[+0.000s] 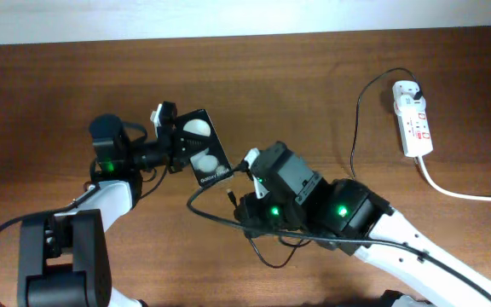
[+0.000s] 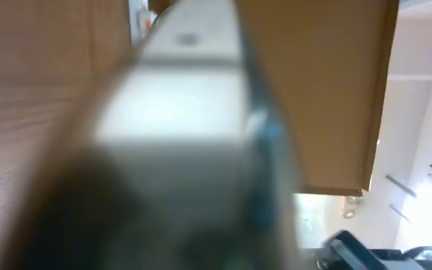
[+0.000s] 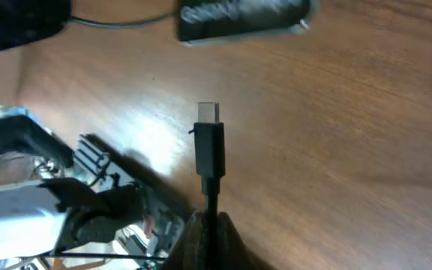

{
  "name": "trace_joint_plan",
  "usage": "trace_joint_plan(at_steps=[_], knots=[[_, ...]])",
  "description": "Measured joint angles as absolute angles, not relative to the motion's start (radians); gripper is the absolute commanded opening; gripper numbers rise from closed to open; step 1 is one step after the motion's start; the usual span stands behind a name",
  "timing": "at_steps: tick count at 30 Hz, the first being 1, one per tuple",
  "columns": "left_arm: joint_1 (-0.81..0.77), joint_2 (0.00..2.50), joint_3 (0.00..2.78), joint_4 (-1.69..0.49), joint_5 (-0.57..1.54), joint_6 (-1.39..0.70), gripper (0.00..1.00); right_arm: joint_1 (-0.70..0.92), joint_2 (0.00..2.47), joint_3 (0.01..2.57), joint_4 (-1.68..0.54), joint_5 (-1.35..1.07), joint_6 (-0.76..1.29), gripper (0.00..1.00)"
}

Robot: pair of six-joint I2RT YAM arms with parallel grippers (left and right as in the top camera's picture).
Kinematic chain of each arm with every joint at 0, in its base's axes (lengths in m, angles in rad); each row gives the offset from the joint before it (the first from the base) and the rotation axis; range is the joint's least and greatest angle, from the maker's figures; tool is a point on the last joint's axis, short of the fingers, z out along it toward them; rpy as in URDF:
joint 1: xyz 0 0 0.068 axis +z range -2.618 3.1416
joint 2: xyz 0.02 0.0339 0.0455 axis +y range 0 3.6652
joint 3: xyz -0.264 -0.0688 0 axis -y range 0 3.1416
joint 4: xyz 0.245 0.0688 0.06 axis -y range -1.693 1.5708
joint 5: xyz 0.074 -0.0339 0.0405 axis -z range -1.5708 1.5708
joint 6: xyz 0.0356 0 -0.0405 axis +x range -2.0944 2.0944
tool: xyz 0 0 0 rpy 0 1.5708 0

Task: Plug charger to phone and switch on socket
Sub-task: 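Push the USB-C plug into the phone's bottom port with the right gripper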

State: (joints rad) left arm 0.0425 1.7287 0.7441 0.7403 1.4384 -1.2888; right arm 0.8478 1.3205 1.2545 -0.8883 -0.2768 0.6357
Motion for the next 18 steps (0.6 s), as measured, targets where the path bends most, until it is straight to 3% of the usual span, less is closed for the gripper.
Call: trace_joint_plan(at_steps=[6,18], knots=[[0.043,1.73,0.744,0.978,1.433,-1.441,0.0,0.848,1.378,1.25,-0.854,-0.243,0.656,0.04],[0.043,1.73,0.744,0.978,1.461,-1.52,0.0,0.848,1.413,1.25,-0.765,-0.233,0.651,0.04]])
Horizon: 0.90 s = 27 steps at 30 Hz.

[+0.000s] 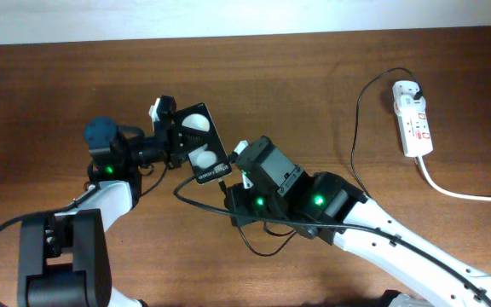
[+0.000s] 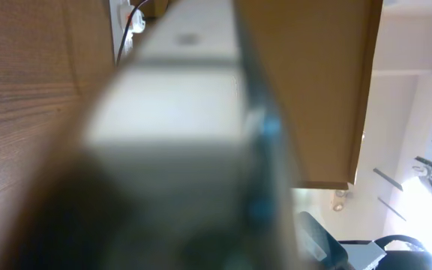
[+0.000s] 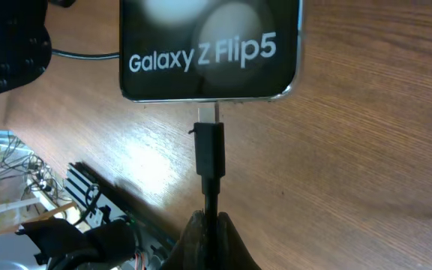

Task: Plug charger to phone and switch on socket
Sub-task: 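Push the USB-C plug into the phone's bottom port with the right gripper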

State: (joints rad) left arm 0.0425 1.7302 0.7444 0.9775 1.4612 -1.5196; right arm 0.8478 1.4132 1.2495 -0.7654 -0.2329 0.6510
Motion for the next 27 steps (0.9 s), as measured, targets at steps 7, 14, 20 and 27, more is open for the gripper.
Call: trace_joint_plan(at_steps=[7,14,20,27], knots=[[0.043,1.73,0.744,0.978,1.454,-1.549,0.0,0.848,1.413,1.25,-0.757,-0.233,0.651,0.04],[0.043,1.73,0.744,0.978,1.447,-1.553,0.0,0.848,1.413,1.25,-0.755,-0.233,0.651,0.04],[0.043,1.73,0.744,0.978,1.438,-1.568,0.0,0.848,1.413,1.25,-0.754,-0.233,0.651,0.04],[0.043,1.73,0.744,0.978,1.432,-1.574,0.0,0.848,1.413,1.25,-0.75,-0.233,0.651,0.04]])
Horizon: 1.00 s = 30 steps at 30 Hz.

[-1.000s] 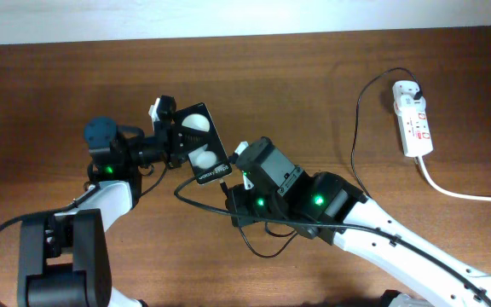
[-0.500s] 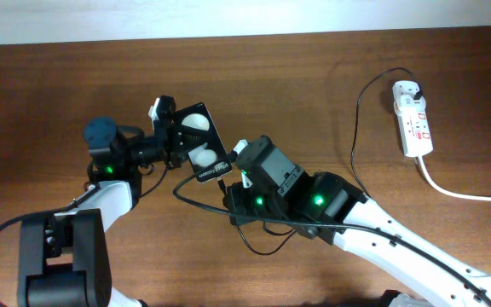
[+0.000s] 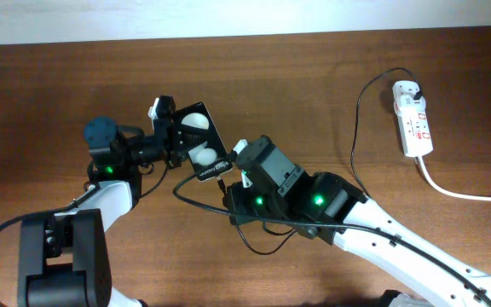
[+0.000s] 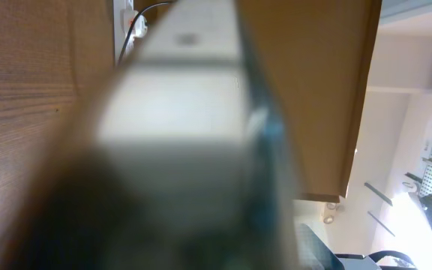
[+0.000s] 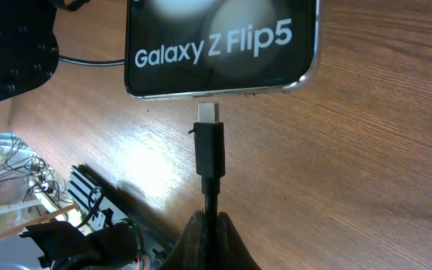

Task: Plug charger to phone and switch on socket
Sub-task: 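Push the USB-C plug into the phone's bottom port with the right gripper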

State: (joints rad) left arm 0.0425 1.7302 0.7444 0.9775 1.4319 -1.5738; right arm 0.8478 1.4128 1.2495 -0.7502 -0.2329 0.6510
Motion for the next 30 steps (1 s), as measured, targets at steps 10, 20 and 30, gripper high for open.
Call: trace_joint_plan(at_steps=[10,20,30], knots=[[0.043,1.73,0.744,0.978,1.432,-1.575,0.0,0.848,1.413,1.25,-0.746,-0.233,0.651,0.04],[0.043,1.73,0.744,0.978,1.431,-1.575,0.0,0.848,1.413,1.25,-0.736,-0.233,0.651,0.04],[0.043,1.73,0.744,0.978,1.432,-1.601,0.0,0.848,1.413,1.25,-0.736,-0.233,0.65,0.04]])
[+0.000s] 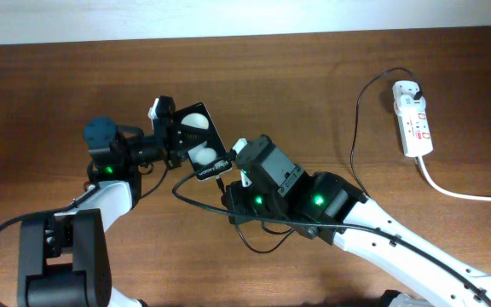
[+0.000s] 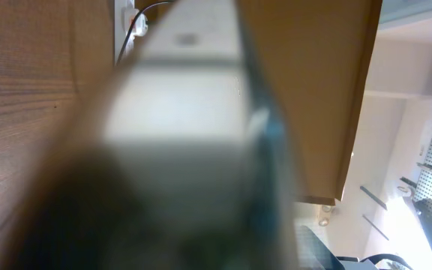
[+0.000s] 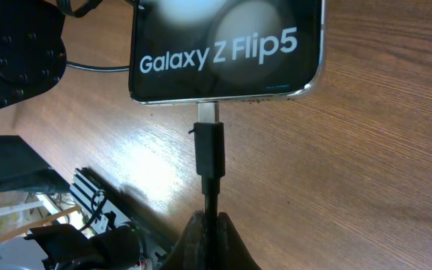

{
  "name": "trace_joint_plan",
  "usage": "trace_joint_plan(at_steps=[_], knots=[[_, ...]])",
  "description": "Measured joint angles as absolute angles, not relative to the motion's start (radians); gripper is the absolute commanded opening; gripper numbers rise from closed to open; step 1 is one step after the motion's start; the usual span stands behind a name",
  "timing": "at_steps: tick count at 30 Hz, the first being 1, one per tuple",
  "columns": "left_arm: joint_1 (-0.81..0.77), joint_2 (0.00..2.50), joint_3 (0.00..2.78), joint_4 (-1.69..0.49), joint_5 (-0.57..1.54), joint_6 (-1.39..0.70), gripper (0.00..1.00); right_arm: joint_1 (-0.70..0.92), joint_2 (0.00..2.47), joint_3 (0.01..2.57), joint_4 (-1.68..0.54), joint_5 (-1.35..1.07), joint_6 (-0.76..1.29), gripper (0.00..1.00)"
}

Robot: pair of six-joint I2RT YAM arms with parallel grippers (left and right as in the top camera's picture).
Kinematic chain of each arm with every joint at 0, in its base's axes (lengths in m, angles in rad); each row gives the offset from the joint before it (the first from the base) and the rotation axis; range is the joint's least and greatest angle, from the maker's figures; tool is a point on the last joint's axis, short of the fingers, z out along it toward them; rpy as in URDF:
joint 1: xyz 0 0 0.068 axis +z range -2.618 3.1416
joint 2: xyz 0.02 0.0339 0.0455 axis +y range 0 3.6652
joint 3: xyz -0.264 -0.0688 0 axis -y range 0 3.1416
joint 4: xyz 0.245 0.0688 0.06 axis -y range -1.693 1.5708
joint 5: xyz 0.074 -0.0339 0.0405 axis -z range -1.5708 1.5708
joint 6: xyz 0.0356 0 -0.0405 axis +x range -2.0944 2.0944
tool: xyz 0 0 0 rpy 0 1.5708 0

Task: Plug charger to phone and switch on socket
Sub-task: 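Push the USB-C plug into the phone's bottom port with the right gripper, then lower the charging phone onto the table with the left gripper and release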

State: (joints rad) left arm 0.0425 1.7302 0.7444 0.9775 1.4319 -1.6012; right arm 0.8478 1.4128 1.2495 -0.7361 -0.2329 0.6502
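A black phone (image 1: pixel 200 151) reading "Galaxy Z Flip5" (image 3: pixel 227 51) is held off the table with my left gripper (image 1: pixel 167 136) shut on it; in the left wrist view it is only a blur (image 2: pixel 190 135). My right gripper (image 3: pixel 208 225) is shut on the black charger cable (image 3: pixel 210 187). The plug (image 3: pixel 209 142) has its silver tip at the phone's bottom edge; whether it is inside the port cannot be told. The white socket strip (image 1: pixel 413 117) lies at the far right.
The black cable loops on the table under my right arm (image 1: pixel 254 239) and runs up to the socket strip (image 1: pixel 356 111). A white lead (image 1: pixel 467 194) leaves the strip toward the right edge. The brown wooden table (image 1: pixel 314 77) ends at a pale wall behind.
The phone's bottom edge now meets the plug tip, where a small gap showed before. Both arms sit almost where they were.
At first my right gripper held the plug well away from the phone, which my left gripper held raised. Then the phone and plug were lined up with the tip at its edge. A small gap showed after that, and now they touch.
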Motion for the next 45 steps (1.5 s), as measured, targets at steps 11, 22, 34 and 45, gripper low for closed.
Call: trace_joint_plan(at_steps=[11,22,34,45], knots=[[0.043,1.73,0.744,0.985,1.433,-1.602,0.0,0.848,1.413,1.249,-0.73,-0.234,0.651,0.04],[0.053,1.73,0.744,1.085,1.442,-1.602,0.0,0.848,1.413,1.243,-0.683,-0.229,0.651,0.04],[0.033,1.73,0.765,1.142,1.45,-1.618,0.0,0.859,1.413,1.224,-0.63,-0.196,0.639,0.04],[-0.002,1.732,0.736,1.262,1.489,-1.624,0.0,0.858,1.411,1.223,-0.615,-0.154,0.611,0.14]])
